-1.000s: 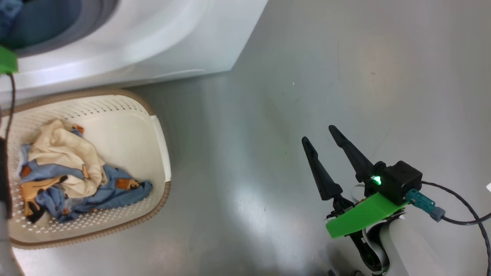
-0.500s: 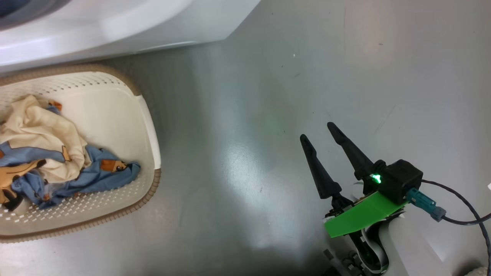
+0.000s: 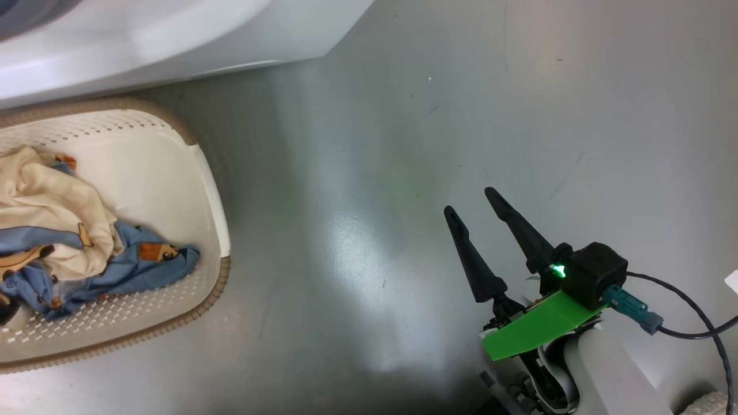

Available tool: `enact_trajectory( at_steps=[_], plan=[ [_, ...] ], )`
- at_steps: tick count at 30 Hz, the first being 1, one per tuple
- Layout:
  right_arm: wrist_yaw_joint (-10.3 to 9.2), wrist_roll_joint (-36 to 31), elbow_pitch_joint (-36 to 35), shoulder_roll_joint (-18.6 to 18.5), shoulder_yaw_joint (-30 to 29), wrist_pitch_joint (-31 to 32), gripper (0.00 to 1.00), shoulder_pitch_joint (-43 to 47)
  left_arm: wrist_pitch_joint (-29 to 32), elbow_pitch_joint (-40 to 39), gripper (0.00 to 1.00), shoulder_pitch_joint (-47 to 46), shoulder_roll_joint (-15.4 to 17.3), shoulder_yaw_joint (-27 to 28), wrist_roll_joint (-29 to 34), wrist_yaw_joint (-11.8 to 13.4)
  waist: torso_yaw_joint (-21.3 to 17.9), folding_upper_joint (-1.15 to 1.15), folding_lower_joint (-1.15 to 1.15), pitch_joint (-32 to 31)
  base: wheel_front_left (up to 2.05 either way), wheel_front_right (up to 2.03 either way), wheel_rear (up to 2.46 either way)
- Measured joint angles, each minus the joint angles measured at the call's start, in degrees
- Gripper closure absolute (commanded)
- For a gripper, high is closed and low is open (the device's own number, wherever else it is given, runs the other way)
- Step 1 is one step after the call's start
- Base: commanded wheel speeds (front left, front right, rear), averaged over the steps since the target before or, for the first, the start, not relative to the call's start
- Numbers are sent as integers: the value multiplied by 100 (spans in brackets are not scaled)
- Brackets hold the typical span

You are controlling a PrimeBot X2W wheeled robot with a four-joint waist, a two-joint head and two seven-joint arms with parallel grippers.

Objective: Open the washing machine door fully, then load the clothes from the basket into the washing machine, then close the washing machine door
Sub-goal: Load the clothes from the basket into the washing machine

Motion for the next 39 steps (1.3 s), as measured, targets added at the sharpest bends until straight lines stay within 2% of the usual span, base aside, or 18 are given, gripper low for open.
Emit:
enact_trajectory(
  at_steps=[13, 29, 39],
  plan=[
    [0, 1, 64, 12, -105, 0, 0, -129, 0, 197, 0, 198, -166, -60, -78, 0, 165, 0, 0, -269, 0, 0, 0],
    [0, 70, 319, -32, -143, 0, 0, -111, 1, -215, 0, 1543, -520, 21, -304, 0, 373, 0, 0, -1064, 0, 0, 0],
    [0, 111, 485, -64, -224, 0, 0, 65, 0, -849, 0, 2703, -762, 183, -318, 0, 461, 0, 0, -1656, 0, 0, 0]
  ],
)
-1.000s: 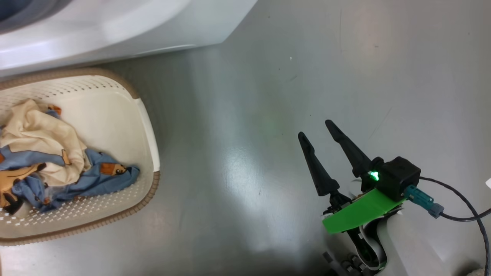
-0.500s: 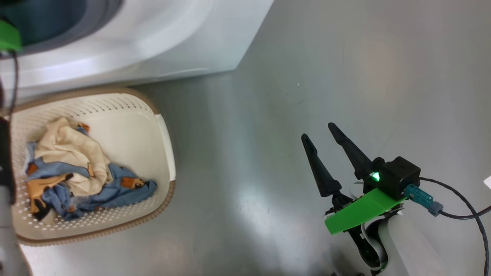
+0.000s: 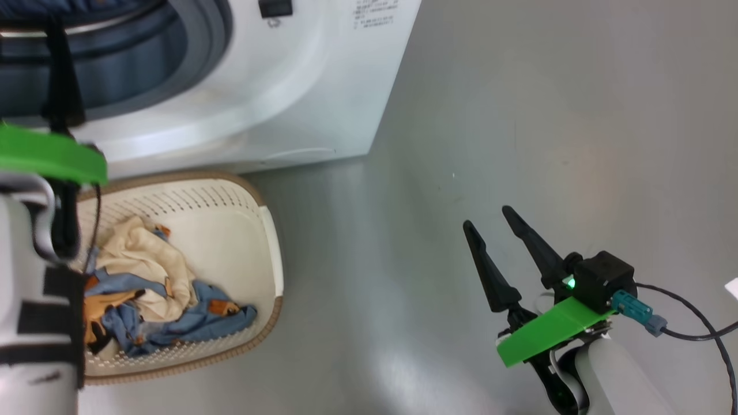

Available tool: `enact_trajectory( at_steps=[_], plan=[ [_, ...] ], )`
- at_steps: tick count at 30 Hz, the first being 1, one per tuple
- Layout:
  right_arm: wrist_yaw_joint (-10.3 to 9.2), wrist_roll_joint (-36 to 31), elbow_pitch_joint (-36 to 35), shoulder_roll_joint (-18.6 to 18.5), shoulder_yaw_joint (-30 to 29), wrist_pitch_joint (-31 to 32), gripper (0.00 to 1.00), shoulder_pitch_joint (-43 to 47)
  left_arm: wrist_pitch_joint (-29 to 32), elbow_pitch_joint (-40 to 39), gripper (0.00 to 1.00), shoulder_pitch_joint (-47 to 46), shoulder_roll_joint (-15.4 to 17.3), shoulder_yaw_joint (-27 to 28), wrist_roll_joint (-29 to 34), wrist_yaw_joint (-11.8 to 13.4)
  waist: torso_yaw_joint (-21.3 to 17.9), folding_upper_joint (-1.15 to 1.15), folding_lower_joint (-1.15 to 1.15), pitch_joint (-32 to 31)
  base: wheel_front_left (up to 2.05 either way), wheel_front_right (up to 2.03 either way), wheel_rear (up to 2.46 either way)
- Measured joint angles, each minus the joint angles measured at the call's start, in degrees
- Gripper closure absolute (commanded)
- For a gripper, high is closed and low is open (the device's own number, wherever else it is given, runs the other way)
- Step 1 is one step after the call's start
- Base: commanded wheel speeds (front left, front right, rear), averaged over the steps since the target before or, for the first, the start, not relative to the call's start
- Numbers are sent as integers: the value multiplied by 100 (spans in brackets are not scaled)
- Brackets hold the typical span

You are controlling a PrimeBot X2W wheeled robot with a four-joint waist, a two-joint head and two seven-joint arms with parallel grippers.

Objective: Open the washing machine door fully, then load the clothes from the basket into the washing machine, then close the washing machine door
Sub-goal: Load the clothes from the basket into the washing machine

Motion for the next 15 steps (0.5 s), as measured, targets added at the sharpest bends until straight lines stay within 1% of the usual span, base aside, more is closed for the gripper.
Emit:
enact_trajectory(
  at_steps=[11, 15],
  plan=[
    [0, 112, 110, -23, -35, 1, 0, 261, 1, -541, 0, 955, -301, 131, 120, 4, 107, 0, 0, -655, 0, 0, 0],
    [0, 112, 135, -5, -80, 1, 0, 399, 1, -800, 0, 1313, -360, 214, 162, 8, 141, 0, 0, -895, 0, 0, 0]
  ],
)
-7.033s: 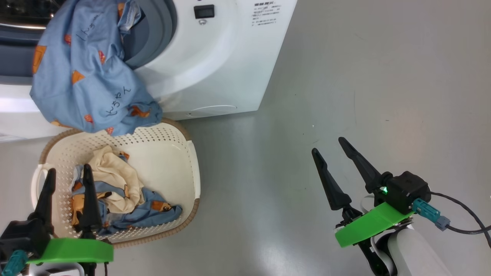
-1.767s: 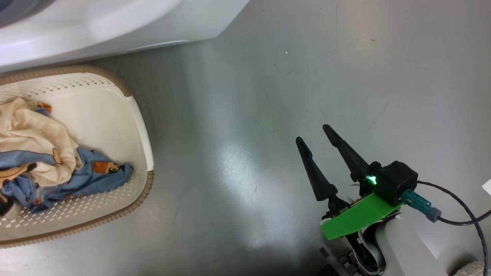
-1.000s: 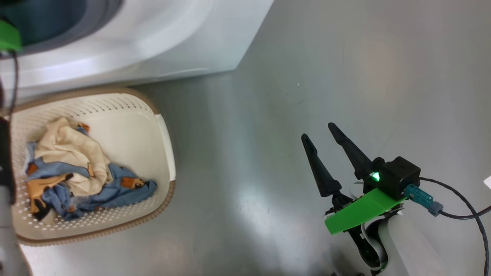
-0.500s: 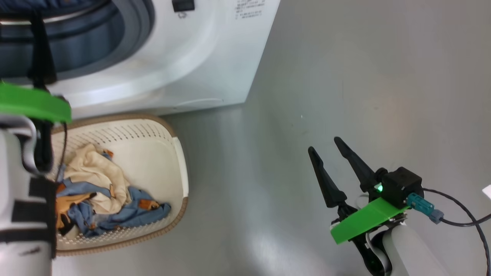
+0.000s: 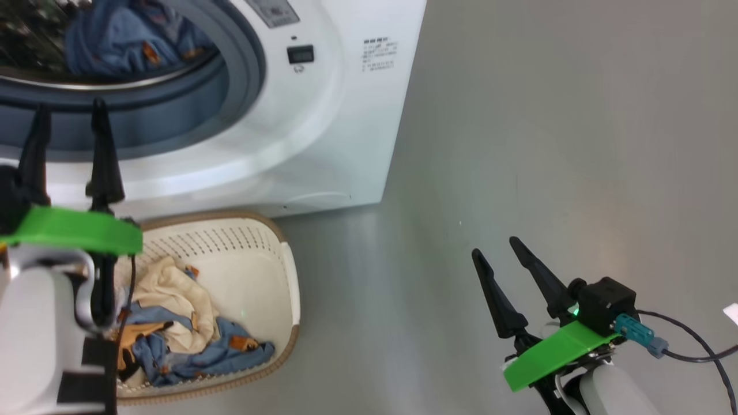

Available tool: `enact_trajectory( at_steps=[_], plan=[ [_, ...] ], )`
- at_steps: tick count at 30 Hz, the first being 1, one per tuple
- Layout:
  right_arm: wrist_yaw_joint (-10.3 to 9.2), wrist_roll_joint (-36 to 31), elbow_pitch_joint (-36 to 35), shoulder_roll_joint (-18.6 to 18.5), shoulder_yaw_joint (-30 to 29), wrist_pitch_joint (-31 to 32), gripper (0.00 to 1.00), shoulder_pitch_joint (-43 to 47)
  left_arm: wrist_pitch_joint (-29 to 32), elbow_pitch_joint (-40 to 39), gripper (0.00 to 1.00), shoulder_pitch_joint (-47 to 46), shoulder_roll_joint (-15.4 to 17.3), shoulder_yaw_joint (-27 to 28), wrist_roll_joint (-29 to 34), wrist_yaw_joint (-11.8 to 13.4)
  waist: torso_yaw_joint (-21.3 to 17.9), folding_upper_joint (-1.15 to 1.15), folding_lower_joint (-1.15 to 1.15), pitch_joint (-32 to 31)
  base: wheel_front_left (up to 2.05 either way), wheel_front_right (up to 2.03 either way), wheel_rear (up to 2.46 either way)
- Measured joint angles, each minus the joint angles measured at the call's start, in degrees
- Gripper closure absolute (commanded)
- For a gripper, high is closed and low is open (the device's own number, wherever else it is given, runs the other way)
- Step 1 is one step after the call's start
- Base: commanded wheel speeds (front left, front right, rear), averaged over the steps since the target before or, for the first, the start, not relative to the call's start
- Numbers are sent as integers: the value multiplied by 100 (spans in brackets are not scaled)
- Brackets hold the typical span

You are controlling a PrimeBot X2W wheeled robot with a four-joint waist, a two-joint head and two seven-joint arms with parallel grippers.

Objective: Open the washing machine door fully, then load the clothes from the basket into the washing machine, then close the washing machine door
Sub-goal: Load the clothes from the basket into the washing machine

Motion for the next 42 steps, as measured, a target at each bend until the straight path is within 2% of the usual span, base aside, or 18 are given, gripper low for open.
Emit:
enact_trajectory(
  at_steps=[11, 18, 24, 28, 42],
  plan=[
    [0, -64, -74, 19, -253, 0, 0, 413, 1, -965, 0, 1630, -178, 355, 176, 59, 16, 0, 0, -768, 0, 0, 0],
    [0, -181, -180, 13, -371, 0, 0, 729, 1, -1390, 0, 2568, -325, 361, 255, 104, 5, 0, 0, -1262, 0, 0, 0],
    [0, -226, -209, -30, -386, 0, 0, 910, 2, -1569, 0, 3098, -353, 358, 293, 153, 2, 0, 0, -1590, 0, 0, 0],
    [0, -238, -233, -76, -405, 0, 0, 987, 5, -1739, 0, 3431, -413, 365, 303, 271, 10, 0, 0, -1770, 0, 0, 0],
    [0, -271, -294, -168, -517, 0, 0, 1321, 5, -1941, 0, 4267, -485, 296, 286, 357, 155, 0, 0, -2186, 0, 0, 0]
  ],
)
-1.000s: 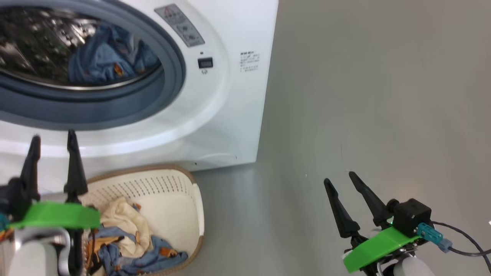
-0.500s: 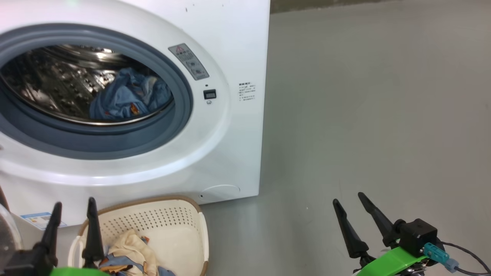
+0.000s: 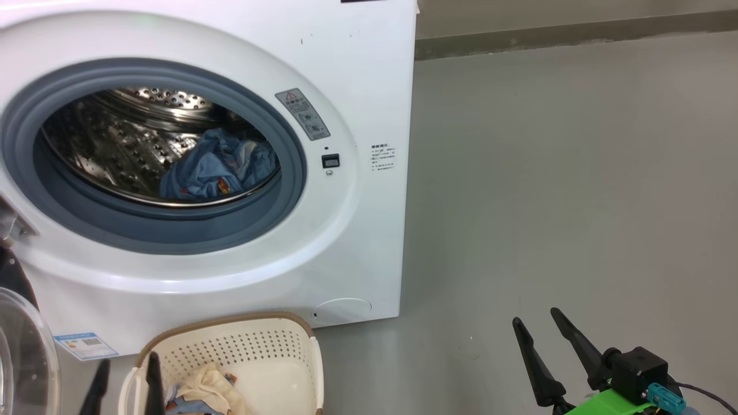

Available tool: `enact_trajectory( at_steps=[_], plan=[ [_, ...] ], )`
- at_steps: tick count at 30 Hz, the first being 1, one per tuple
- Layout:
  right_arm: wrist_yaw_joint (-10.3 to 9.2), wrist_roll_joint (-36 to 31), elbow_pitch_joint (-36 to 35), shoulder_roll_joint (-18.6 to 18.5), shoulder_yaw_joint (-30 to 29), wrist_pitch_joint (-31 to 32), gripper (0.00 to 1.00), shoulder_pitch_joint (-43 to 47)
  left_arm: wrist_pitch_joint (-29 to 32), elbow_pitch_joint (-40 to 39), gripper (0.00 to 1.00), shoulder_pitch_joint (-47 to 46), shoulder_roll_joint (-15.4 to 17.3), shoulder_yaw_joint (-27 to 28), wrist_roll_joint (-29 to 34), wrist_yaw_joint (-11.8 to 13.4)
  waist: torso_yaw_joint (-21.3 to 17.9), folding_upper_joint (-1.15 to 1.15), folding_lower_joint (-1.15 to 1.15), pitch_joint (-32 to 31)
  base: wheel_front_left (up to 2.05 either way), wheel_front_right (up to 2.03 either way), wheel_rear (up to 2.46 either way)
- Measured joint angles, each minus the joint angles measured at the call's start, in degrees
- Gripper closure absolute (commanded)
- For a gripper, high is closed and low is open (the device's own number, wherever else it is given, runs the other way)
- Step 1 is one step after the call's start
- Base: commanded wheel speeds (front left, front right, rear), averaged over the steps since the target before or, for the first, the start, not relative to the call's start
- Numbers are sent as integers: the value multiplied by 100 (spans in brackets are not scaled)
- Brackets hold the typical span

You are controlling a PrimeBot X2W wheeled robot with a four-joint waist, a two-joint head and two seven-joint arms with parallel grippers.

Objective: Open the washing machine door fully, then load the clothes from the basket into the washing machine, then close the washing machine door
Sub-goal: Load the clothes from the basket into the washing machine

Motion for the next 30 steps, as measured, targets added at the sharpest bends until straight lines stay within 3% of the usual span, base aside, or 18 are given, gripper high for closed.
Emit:
enact_trajectory(
  at_steps=[30],
  plan=[
    [0, -148, -172, -12, -93, 0, 0, 1, 1, -123, 0, 457, -9, -285, -85, 207, 69, 0, 0, 22, 0, 0, 0]
  ],
)
